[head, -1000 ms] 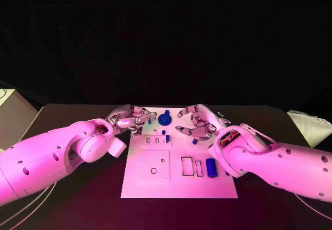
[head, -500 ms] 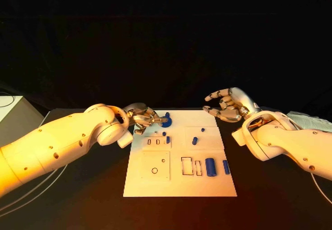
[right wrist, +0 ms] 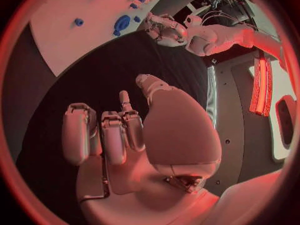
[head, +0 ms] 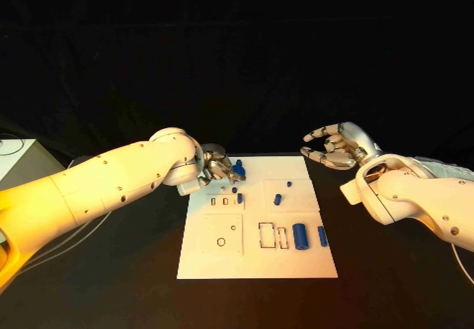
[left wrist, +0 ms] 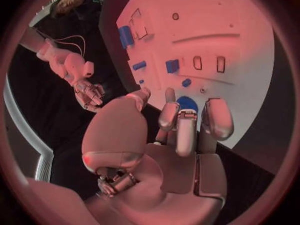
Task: Assemble the parts on the task board
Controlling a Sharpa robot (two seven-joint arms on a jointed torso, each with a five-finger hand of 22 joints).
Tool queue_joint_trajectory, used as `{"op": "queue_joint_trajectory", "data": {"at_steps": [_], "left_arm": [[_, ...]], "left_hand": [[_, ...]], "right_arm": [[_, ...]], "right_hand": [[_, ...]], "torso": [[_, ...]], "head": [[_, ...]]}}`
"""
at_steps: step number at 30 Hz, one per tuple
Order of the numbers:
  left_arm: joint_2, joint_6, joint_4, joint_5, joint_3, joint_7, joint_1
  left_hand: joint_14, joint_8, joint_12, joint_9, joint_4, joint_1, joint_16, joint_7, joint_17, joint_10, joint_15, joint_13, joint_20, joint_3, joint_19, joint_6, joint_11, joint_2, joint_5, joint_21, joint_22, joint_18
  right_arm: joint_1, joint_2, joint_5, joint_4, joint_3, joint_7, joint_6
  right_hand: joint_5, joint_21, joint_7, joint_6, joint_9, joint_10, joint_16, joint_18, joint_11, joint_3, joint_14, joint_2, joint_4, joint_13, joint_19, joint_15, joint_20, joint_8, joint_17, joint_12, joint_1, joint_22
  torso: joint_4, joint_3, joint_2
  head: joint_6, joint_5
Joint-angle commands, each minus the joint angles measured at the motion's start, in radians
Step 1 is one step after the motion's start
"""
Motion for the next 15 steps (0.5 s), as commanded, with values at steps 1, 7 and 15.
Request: {"op": "queue_joint_trajectory", "data": {"at_steps": [1,7,15], "left_arm": [[0.026,0.116,-0.037,-0.056,-0.018,-0.047,0.022],[0.066,0.144,-0.090,-0.058,-0.036,-0.054,0.040],[0.095,0.170,-0.111,-0.062,-0.040,-0.059,0.045]], "left_hand": [[0.080,0.004,-0.002,0.001,0.003,-0.007,-0.002,-0.002,0.186,0.000,-0.004,-0.003,-0.002,-0.005,0.006,0.004,-0.001,0.000,-0.001,0.005,-0.001,-0.011],[0.081,0.006,0.001,0.005,0.003,-0.019,0.000,-0.003,0.190,0.002,-0.004,0.002,-0.001,-0.009,0.008,0.005,-0.001,0.002,-0.001,0.008,0.005,-0.012],[0.081,0.015,0.000,0.019,0.002,-0.051,0.000,-0.005,0.190,0.001,-0.006,0.002,-0.002,-0.037,0.008,0.003,-0.003,-0.008,-0.002,0.011,0.009,-0.012]], "right_arm": [[0.001,-0.001,0.005,-0.002,0.001,0.001,0.015],[0.001,0.003,-0.005,-0.008,0.001,-0.012,0.014],[0.001,0.007,-0.022,-0.011,0.001,-0.028,0.009]], "right_hand": [[0.010,-0.003,0.000,0.001,0.001,0.005,-0.005,0.002,0.002,0.006,0.099,-0.012,0.001,0.178,0.032,0.004,0.007,0.008,0.246,-0.001,0.005,0.046],[0.012,-0.003,0.000,0.001,0.001,0.007,-0.005,0.002,0.002,0.006,0.099,-0.016,-0.001,0.179,0.032,0.003,0.007,0.008,0.246,0.000,0.008,0.046],[0.017,-0.004,0.000,0.001,0.001,0.007,-0.005,0.002,0.002,0.008,0.100,-0.017,-0.003,0.179,0.032,0.003,0.007,0.008,0.246,0.001,0.012,0.046]], "torso": [[-0.0014,-0.0014,0.003],[-0.0001,-0.0039,0.005],[-0.0008,-0.0071,0.008]], "head": [[-0.002,0.003],[-0.005,0.000],[-0.011,-0.005]]}}
